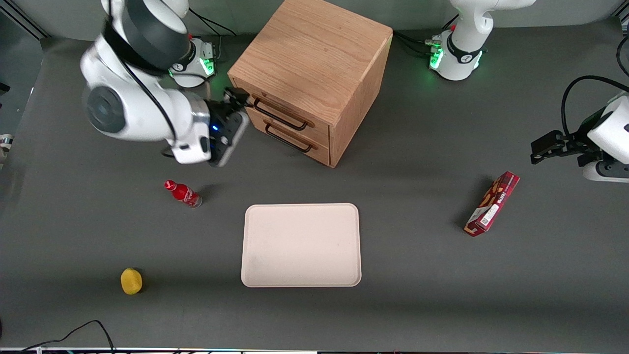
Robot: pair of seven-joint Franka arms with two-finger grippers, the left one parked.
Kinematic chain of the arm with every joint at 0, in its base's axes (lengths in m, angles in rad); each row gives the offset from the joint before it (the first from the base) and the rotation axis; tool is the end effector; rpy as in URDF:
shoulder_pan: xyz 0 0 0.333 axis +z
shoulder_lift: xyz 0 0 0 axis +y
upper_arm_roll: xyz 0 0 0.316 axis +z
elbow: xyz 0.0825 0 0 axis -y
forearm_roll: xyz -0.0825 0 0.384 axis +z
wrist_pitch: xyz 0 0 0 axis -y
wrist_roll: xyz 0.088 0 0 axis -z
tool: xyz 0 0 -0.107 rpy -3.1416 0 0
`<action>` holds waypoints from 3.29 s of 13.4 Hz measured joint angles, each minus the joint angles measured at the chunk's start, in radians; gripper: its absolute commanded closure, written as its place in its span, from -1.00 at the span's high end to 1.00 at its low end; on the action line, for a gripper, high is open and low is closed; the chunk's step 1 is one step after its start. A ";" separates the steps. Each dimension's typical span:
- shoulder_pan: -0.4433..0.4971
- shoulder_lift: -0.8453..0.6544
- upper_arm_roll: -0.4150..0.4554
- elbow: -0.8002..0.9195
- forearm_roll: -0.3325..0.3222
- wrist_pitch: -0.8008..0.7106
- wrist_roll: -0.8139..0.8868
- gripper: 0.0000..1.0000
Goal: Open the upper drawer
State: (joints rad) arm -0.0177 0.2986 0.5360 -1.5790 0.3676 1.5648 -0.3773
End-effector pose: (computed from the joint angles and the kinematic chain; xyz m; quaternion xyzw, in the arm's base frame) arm 0.5282 0.3067 0.4800 -0.8730 -0.3938 0.1503 0.2454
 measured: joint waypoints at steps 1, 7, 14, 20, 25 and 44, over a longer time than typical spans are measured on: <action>0.004 0.018 0.018 -0.013 0.000 0.029 0.000 1.00; 0.010 -0.004 0.051 -0.133 0.000 0.133 0.001 1.00; 0.010 -0.018 0.072 -0.249 0.000 0.265 0.001 1.00; 0.010 -0.035 0.087 -0.304 0.000 0.324 0.001 1.00; 0.006 -0.035 0.087 -0.323 -0.027 0.355 0.001 1.00; -0.017 0.166 -0.007 -0.041 -0.251 0.300 -0.042 1.00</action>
State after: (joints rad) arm -0.0349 0.4649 0.5293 -1.6204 0.1163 1.8653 -0.4190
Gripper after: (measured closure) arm 0.000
